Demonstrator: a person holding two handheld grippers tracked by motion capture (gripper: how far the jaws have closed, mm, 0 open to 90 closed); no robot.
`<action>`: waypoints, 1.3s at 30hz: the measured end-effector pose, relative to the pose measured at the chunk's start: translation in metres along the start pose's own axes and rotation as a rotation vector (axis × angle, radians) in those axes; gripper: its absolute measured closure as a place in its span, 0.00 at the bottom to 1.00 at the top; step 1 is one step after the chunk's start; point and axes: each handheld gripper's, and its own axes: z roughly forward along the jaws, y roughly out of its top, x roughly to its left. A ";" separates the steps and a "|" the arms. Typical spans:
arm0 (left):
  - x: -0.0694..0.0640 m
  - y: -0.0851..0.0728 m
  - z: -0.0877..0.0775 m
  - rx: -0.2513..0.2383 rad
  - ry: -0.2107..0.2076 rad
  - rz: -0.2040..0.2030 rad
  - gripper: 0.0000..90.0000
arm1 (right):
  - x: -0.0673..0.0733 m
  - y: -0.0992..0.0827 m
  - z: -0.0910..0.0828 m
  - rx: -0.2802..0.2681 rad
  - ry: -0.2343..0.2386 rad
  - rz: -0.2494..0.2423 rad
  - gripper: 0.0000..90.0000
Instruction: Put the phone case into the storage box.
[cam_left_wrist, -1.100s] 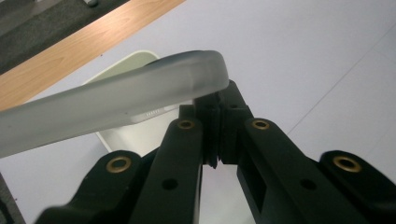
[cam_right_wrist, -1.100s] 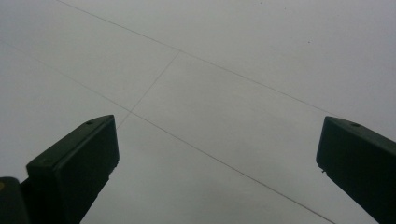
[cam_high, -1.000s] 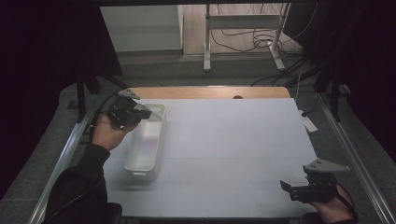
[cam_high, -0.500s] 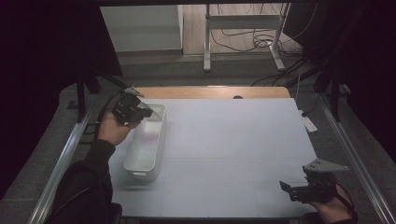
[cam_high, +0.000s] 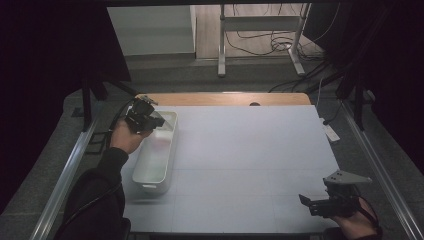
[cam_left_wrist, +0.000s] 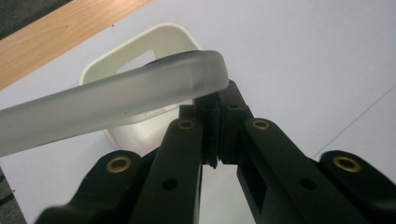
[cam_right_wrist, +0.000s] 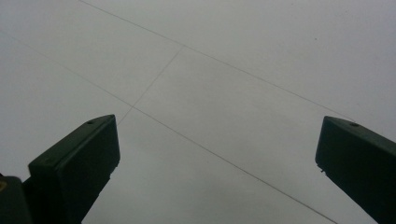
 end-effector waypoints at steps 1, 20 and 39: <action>0.000 0.000 0.001 0.003 0.001 -0.002 0.98 | 0.000 0.000 0.000 0.002 0.000 -0.001 0.00; 0.004 0.005 0.034 0.072 0.020 -0.022 0.98 | 0.000 0.000 0.001 0.006 0.005 0.002 0.00; 0.009 0.006 0.056 0.045 -0.011 -0.078 0.97 | 0.000 0.000 0.001 0.013 0.013 -0.004 0.00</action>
